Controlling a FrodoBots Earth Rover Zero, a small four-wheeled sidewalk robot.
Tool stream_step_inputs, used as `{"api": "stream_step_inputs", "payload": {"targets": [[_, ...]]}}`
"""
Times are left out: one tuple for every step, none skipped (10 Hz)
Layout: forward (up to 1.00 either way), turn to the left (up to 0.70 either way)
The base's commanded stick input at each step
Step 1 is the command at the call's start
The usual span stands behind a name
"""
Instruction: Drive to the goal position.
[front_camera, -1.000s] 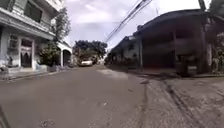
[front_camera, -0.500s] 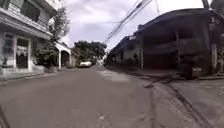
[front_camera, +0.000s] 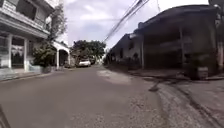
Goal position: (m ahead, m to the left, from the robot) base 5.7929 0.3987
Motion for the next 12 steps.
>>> {"api": "stream_step_inputs", "payload": {"targets": [[0.7,0.0],[0.7,0.0],[0.7,0.0],[0.7,0.0],[0.7,0.0],[0.7,0.0],[0.7,0.0],[0.7,0.0],[0.7,0.0],[0.7,0.0],[0.7,0.0],[0.7,0.0]]}}
